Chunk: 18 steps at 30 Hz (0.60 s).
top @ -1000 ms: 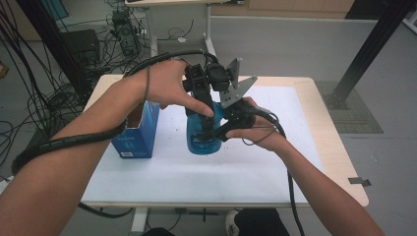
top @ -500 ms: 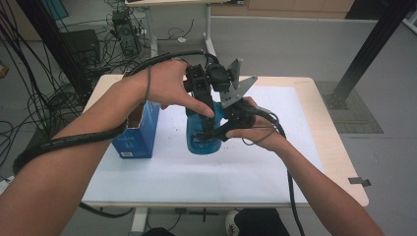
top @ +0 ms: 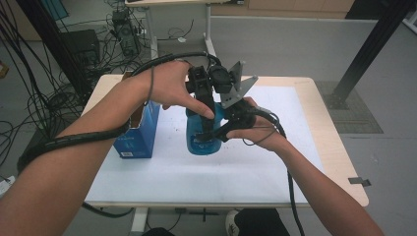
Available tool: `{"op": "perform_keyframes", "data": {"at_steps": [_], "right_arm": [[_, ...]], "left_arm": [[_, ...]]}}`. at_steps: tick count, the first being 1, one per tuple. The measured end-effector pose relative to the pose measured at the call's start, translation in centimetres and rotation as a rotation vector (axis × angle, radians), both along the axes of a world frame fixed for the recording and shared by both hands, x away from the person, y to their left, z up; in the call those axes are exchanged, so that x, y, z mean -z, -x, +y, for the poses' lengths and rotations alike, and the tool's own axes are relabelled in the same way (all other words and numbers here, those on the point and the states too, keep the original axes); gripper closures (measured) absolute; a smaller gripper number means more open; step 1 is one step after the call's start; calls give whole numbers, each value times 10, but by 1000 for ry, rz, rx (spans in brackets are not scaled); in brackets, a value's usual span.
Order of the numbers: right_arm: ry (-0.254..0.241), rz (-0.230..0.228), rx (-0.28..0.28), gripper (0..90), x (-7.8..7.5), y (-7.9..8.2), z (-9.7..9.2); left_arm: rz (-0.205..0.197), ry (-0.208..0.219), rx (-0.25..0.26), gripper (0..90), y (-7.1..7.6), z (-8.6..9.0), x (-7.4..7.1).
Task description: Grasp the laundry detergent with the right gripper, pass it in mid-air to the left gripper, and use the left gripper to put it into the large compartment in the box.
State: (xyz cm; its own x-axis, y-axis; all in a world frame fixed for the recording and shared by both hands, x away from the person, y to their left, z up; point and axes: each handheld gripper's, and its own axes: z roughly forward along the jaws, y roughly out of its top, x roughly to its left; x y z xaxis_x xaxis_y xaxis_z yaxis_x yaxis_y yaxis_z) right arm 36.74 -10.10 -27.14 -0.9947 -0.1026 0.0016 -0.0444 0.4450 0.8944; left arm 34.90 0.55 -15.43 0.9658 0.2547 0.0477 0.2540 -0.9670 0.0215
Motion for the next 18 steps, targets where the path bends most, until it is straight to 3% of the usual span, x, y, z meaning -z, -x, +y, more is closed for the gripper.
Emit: {"op": "perform_keyframes", "data": {"at_steps": [11,18], "right_arm": [[-5,-2,-9,437,-1,1,-2],[-9,-3,-9,437,-1,1,-3]], "left_arm": [[7,-1,7,360,0,-2,0],[-3,-7,18,367,1,-3,0]]}}
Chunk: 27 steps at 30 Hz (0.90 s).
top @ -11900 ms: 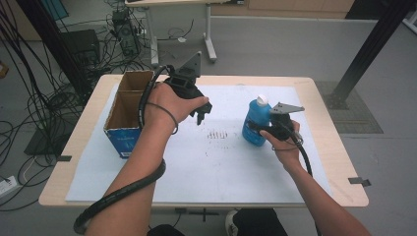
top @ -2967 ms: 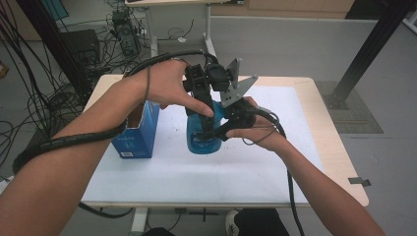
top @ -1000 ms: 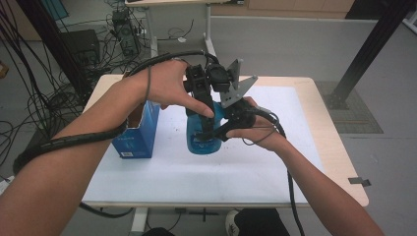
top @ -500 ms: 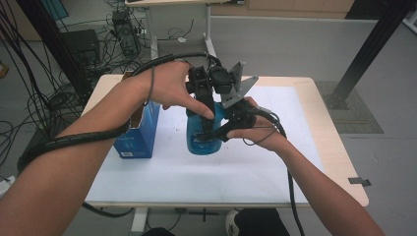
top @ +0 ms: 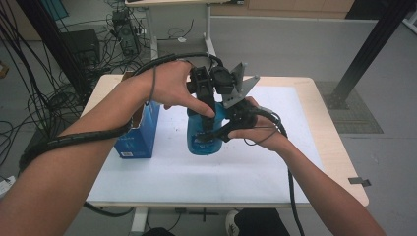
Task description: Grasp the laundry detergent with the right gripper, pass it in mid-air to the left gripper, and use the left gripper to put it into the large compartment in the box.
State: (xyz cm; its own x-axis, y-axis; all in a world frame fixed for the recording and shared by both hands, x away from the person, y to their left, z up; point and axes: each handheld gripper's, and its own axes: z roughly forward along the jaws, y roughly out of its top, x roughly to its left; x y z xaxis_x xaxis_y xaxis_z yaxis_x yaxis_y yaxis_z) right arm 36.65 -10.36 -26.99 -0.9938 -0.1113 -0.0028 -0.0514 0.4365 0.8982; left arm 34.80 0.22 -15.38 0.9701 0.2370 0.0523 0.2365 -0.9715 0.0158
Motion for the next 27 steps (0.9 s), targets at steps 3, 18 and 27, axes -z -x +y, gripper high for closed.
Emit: {"op": "perform_keyframes", "data": {"at_steps": [3,18,27], "right_arm": [[1,-3,2,437,0,0,-1],[6,0,-6,436,5,1,3],[5,3,-9,435,8,3,4]], "left_arm": [[-2,-1,2,367,0,0,1],[14,-17,-1,369,1,1,5],[22,-23,1,371,2,2,8]]}}
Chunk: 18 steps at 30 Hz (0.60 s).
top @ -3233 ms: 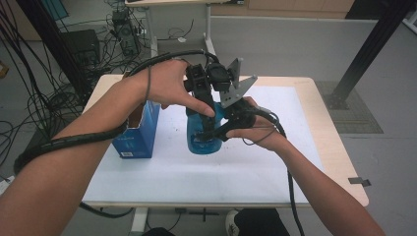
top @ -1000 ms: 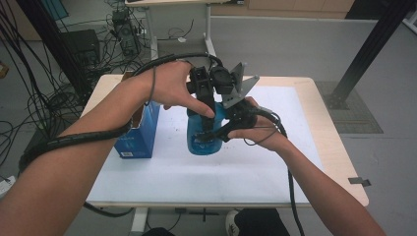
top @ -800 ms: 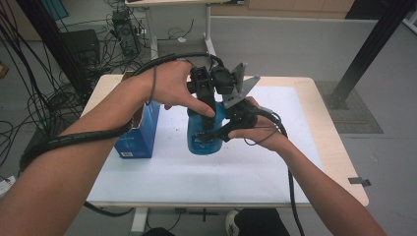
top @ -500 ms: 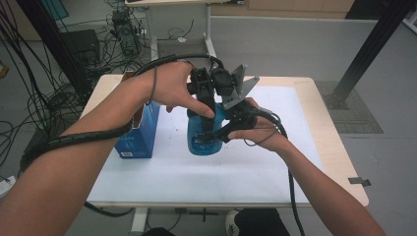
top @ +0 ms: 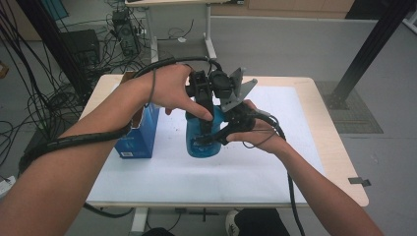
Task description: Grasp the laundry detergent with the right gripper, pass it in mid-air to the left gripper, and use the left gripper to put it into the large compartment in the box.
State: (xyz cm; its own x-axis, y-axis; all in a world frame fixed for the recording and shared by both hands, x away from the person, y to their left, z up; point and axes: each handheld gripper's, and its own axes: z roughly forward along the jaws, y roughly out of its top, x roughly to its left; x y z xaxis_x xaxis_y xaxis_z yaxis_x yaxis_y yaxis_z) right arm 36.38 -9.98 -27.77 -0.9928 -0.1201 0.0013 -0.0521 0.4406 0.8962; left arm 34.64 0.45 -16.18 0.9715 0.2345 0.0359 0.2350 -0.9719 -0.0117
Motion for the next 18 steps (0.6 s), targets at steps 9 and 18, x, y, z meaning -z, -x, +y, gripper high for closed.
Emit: {"op": "perform_keyframes", "data": {"at_steps": [9,18], "right_arm": [[1,2,-3,433,0,-1,0],[2,10,-5,431,1,0,0]], "left_arm": [[0,6,-6,371,0,0,0],[2,1,-9,371,0,-1,1]]}}
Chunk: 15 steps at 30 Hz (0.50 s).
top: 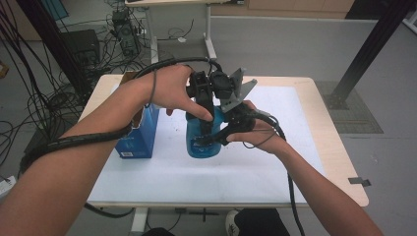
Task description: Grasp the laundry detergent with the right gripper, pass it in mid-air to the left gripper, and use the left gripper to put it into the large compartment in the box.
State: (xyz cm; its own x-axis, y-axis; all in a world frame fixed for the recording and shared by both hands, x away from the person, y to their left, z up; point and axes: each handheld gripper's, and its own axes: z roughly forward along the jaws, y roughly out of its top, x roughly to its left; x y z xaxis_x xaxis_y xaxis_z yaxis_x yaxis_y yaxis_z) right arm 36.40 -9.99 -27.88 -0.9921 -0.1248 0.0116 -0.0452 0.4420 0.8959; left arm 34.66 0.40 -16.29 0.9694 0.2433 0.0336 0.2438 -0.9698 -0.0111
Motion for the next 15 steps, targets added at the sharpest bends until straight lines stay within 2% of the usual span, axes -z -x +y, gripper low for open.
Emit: {"op": "perform_keyframes", "data": {"at_steps": [15], "right_arm": [[2,2,-5,428,0,0,0]], "left_arm": [[-1,2,-3,370,0,0,0]]}}
